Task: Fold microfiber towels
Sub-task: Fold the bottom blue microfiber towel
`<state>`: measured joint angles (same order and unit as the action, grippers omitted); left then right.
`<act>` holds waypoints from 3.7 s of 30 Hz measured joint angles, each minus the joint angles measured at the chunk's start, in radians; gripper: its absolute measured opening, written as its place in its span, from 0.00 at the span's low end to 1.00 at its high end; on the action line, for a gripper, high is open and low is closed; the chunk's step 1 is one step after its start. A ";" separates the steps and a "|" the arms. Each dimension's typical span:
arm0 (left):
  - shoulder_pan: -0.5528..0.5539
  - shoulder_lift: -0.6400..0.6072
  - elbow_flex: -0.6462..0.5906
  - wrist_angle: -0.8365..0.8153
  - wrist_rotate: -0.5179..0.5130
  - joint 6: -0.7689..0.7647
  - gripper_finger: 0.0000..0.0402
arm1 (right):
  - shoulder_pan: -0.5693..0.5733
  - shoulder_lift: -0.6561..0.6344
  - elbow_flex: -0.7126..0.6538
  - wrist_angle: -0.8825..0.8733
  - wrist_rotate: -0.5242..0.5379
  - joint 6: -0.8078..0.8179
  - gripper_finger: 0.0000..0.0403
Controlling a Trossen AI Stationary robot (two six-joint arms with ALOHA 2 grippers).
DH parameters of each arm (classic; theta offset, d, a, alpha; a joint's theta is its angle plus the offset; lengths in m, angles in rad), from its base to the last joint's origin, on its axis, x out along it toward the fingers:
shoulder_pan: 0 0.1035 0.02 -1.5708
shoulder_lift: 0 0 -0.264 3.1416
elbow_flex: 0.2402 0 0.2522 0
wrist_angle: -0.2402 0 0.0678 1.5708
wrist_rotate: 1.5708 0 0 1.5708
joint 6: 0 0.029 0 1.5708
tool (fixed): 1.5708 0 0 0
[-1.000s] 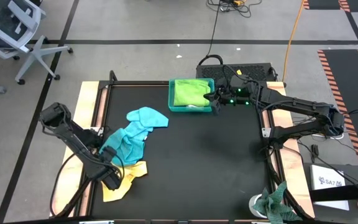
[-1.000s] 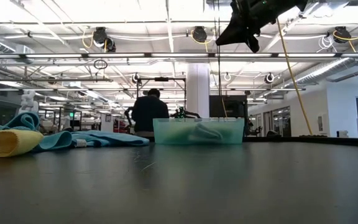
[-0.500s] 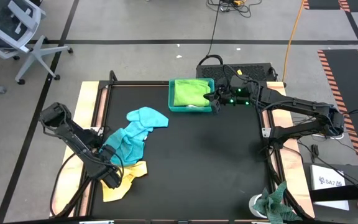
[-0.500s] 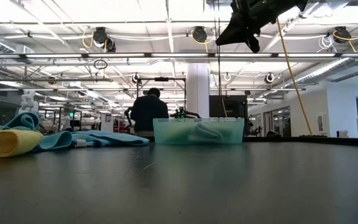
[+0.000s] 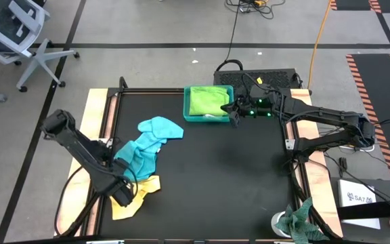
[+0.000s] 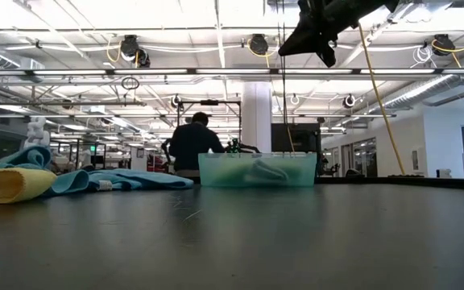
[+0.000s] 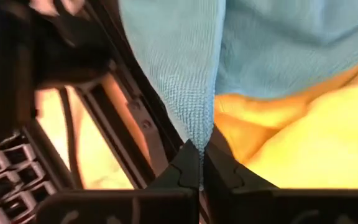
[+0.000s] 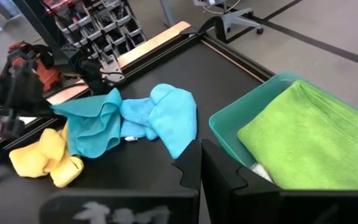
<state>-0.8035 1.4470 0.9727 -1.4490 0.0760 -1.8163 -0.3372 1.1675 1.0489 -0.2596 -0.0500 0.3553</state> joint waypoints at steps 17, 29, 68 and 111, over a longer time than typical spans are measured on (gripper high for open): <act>0.063 -0.062 0.211 -0.120 -0.110 -0.086 0.00 | 0.146 0.082 -0.274 0.465 -0.162 0.040 0.00; 0.166 -0.062 0.445 -0.063 -0.438 0.046 0.00 | 0.195 0.221 -0.341 0.627 -0.190 0.052 0.00; 0.389 -0.061 0.583 0.223 -0.730 0.658 0.01 | 0.327 0.497 -0.339 0.943 -0.387 0.398 0.18; 0.426 -0.057 0.582 0.538 -0.752 0.897 0.01 | 0.412 0.424 -0.059 0.396 0.105 -0.217 0.29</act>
<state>-0.3773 1.3903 1.5551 -0.9107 -0.6760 -0.9191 0.0748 1.5917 0.9901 0.1366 0.0545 0.1383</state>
